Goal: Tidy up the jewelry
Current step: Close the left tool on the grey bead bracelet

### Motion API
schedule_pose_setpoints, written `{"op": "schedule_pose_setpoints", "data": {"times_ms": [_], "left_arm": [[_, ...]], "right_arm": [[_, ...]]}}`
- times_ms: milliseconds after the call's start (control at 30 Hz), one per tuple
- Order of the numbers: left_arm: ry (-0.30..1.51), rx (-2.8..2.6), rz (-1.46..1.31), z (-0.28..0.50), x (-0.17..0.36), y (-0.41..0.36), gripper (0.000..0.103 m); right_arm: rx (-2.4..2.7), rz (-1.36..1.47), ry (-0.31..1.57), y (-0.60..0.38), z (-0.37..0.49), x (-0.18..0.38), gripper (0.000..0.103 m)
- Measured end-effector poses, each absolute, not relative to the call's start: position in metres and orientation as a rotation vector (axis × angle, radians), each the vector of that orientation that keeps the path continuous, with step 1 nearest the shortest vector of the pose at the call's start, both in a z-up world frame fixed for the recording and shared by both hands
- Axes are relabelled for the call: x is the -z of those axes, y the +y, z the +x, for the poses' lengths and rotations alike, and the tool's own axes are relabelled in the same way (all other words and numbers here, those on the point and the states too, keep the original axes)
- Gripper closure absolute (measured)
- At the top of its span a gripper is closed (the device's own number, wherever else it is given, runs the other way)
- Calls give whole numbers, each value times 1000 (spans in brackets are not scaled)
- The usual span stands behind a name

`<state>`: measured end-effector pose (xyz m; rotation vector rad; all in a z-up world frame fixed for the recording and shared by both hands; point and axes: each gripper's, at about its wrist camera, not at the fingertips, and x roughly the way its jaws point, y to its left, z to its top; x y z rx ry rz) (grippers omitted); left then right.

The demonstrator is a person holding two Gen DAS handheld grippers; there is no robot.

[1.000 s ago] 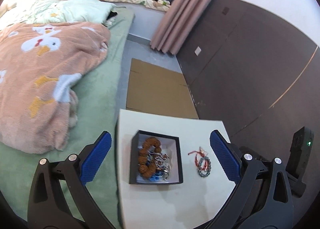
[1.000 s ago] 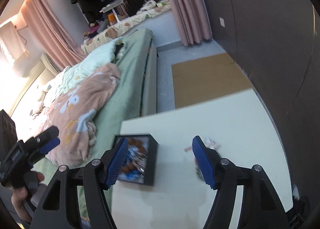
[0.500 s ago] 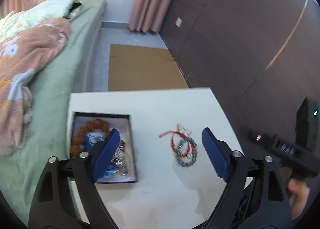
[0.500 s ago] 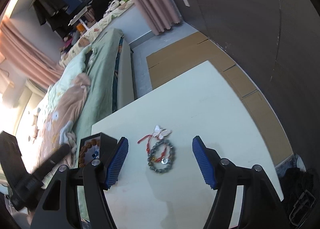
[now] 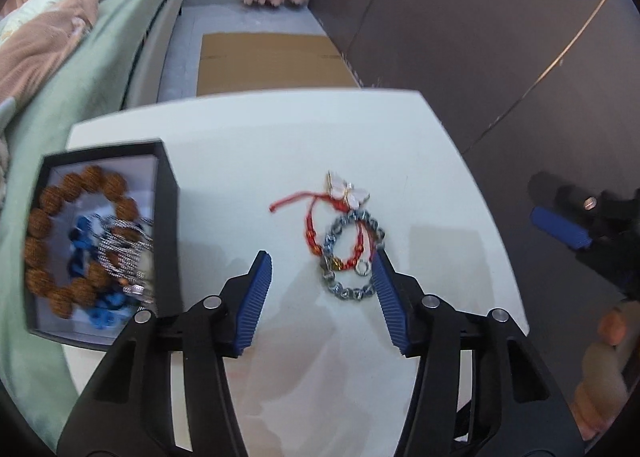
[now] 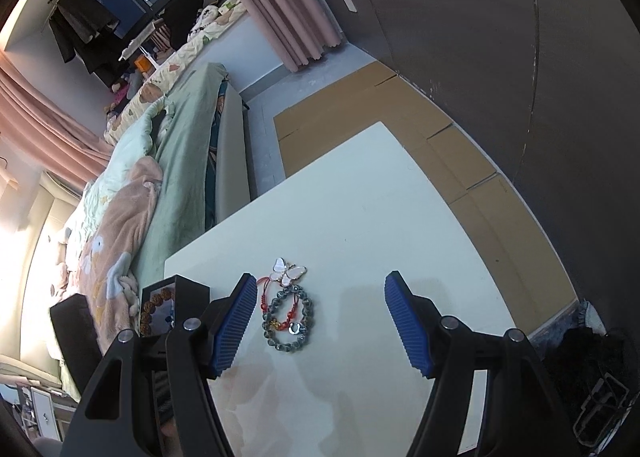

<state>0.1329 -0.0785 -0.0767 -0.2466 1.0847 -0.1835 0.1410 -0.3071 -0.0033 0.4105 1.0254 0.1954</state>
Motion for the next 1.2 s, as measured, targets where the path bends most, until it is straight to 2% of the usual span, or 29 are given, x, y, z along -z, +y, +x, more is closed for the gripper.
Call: {"op": "schedule_pose_setpoints", "data": {"times_ms": [333, 567, 867, 1000, 1200], "left_arm": [[1140, 161, -196, 138, 103, -97, 68], [1132, 189, -194, 140, 110, -97, 92], [1051, 244, -245, 131, 72, -79, 93], [1016, 261, -296, 129, 55, -66, 93], [957, 248, -345, 128, 34, -41, 93]], "right_arm": [[-204, 417, 1052, -312, 145, 10, 37], [-209, 392, 1061, -304, 147, 13, 36], [-222, 335, 1077, -286, 148, 21, 36], [-232, 331, 1079, -278, 151, 24, 44], [-245, 294, 1119, -257, 160, 39, 45]]}}
